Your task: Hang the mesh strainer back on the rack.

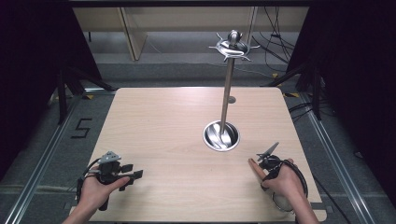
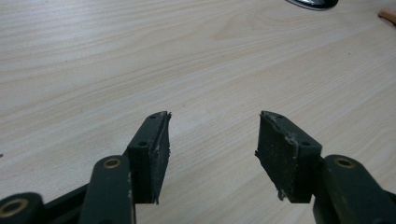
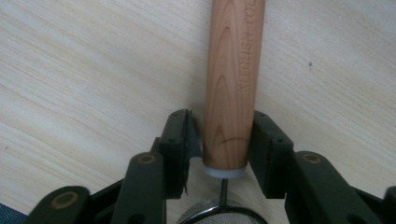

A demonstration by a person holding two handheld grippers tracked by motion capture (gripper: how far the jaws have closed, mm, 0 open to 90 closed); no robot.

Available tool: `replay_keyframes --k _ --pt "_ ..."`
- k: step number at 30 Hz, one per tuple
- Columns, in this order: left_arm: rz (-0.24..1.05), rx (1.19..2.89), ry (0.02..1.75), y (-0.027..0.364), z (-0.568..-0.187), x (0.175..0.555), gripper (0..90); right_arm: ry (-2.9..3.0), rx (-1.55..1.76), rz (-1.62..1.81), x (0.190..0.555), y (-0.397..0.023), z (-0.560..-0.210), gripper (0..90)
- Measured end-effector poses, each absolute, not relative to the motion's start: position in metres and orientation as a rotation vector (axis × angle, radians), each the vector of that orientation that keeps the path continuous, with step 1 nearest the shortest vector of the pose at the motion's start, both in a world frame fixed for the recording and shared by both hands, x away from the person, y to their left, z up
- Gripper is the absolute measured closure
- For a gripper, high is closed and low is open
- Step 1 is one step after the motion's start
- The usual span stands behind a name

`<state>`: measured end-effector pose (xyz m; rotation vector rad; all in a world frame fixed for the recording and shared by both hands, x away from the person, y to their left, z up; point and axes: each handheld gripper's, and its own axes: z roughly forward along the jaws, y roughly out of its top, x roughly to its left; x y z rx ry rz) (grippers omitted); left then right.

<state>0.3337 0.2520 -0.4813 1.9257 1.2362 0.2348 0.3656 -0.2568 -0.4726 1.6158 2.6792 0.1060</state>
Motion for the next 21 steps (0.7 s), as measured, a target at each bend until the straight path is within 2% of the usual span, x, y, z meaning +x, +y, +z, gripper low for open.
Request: replay_keyframes --k 7,21 --pt "0.233 1.942 1.228 0.253 -0.481 0.334 43.0 2.671 1.645 0.108 0.366 -0.256 -0.471 68.7" --pt "0.235 1.949 1.220 0.255 -0.481 0.333 43.2 2.594 1.720 0.224 0.357 -0.262 -0.461 69.3"
